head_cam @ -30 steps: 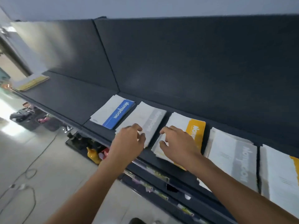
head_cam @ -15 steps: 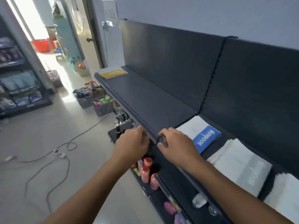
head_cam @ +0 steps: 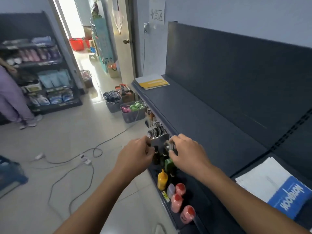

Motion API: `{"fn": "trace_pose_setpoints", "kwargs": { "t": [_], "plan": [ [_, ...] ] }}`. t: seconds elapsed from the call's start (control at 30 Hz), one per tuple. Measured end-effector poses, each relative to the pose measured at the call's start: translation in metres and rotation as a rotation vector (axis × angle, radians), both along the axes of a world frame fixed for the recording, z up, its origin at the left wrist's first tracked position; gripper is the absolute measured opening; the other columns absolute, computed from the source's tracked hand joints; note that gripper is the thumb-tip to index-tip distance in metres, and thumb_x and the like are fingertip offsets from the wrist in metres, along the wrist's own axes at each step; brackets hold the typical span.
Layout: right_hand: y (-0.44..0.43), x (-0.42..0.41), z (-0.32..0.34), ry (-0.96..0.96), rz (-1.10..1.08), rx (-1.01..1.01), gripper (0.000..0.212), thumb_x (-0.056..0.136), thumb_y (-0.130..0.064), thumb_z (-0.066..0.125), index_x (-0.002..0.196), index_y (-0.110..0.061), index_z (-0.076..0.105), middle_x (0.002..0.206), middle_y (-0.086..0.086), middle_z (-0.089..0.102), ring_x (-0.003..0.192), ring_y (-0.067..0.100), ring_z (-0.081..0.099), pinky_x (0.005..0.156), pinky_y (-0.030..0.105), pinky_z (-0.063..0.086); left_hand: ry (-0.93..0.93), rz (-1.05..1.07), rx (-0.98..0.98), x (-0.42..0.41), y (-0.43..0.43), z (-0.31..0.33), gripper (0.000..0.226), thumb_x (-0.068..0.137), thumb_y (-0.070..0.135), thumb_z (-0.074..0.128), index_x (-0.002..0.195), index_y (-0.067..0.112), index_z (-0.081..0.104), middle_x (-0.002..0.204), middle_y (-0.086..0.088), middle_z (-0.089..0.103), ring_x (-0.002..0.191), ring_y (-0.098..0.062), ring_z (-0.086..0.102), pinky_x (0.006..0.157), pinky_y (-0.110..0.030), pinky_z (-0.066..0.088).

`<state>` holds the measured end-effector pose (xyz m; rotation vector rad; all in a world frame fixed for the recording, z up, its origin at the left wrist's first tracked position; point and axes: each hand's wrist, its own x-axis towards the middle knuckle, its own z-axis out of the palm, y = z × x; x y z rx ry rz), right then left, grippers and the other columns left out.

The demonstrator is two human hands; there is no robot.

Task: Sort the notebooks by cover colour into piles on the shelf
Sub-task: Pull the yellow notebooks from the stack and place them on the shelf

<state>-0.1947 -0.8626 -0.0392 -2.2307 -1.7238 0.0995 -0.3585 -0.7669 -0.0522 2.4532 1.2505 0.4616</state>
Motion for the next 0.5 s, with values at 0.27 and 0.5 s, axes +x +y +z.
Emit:
{"fn": "trace_pose_setpoints", "kwargs": {
  "t": [0.27, 0.5],
  "plan": [
    [0.128, 0.029, 0.000, 0.007, 0.036, 0.023, 0.026, 0.098, -0.032, 0.053, 0.123, -0.024, 0.057, 0.110, -0.006, 0.058, 0.088, 0.015, 0.060, 0.068, 0.027, 0.044, 0.017, 0.031, 0.007, 0.021, 0.121, 0.000, 0.027, 0.095, 0.044, 0.051, 0.117, 0.032, 0.061, 0.094, 0.018, 0.065, 0.084, -0.007, 0.059, 0.066, -0.028, 0.049],
    [0.245, 0.048, -0.008, 0.049, 0.066, -0.002, 0.030, 0.097, -0.031, 0.055, 0.126, -0.025, 0.058, 0.121, -0.006, 0.059, 0.096, 0.020, 0.062, 0.071, 0.031, 0.041, 0.022, 0.094, -0.028, 0.026, 0.227, -0.003, 0.025, 0.095, 0.042, 0.052, 0.118, 0.033, 0.059, 0.090, 0.023, 0.062, 0.090, -0.009, 0.060, 0.077, -0.035, 0.054]
  ]
}}
